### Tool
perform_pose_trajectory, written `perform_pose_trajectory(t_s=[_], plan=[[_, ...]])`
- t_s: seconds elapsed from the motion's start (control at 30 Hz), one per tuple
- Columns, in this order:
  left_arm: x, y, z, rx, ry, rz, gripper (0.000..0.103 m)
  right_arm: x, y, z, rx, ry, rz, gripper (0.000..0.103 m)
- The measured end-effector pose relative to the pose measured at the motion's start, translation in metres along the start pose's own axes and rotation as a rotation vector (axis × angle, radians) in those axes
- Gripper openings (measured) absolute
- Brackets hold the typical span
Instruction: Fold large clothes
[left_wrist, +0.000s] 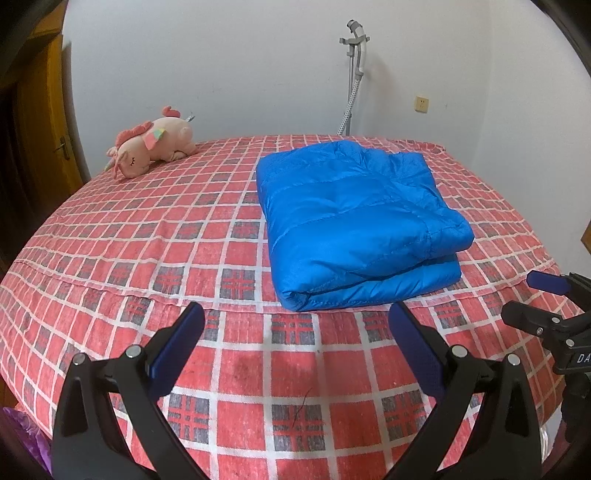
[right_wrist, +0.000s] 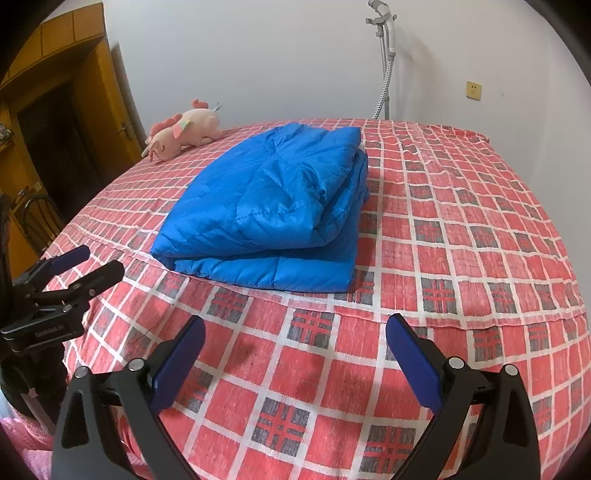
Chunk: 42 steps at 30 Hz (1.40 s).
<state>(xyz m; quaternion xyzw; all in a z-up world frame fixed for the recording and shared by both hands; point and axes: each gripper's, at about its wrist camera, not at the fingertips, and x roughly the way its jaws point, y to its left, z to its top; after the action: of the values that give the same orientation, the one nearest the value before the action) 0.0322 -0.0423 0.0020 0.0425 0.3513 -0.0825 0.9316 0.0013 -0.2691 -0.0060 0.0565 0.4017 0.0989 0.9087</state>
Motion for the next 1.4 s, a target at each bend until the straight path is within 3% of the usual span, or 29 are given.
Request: perform_pose_trajectory(t_s=[1.4], plan=[[-0.0004, 0.004, -0.0037, -0.001, 0.014, -0.026, 0.099, 0.0022, 0.0048, -0.0021, 0.0, 0.005, -0.002, 0.098]])
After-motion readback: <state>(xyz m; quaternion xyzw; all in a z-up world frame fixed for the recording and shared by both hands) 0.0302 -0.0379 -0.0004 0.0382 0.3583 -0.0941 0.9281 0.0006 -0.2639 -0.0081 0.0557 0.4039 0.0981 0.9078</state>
